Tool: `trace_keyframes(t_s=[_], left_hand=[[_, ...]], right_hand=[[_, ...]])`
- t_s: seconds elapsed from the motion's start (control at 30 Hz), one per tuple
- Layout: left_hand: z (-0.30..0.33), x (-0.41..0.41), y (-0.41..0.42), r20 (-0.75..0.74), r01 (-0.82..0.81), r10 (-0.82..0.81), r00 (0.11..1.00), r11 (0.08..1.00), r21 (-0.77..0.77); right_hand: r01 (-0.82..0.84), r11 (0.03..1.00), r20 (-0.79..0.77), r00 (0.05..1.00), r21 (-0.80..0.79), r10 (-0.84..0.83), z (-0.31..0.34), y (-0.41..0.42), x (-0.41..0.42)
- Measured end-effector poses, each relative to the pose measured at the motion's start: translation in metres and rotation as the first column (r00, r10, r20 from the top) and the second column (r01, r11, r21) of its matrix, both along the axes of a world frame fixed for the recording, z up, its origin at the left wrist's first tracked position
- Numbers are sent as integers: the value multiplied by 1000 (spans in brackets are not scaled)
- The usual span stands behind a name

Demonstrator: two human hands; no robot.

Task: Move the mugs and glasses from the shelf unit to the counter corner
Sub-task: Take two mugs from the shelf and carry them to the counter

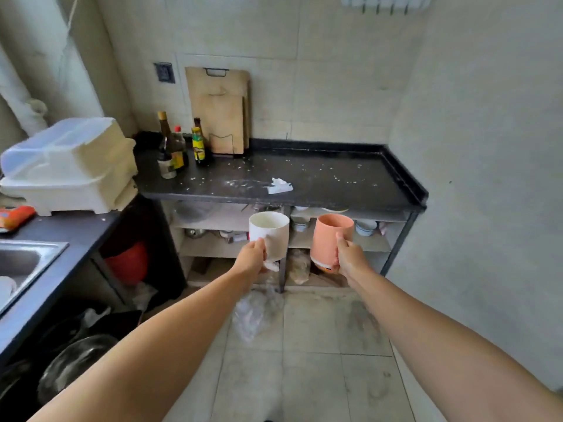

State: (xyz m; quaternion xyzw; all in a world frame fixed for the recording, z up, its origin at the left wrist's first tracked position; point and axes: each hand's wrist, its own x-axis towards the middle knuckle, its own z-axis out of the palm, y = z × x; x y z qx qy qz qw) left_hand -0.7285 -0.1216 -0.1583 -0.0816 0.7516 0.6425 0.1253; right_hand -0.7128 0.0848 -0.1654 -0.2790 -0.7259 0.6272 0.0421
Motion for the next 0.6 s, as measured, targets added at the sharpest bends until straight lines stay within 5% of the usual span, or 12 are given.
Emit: trace_keyframes(t_s=[0.6], left_hand=[[-7,-271,219,94,266,-264,960,964,-6]], right_hand=[[275,961,75,958,23,-276,7,218,-197]])
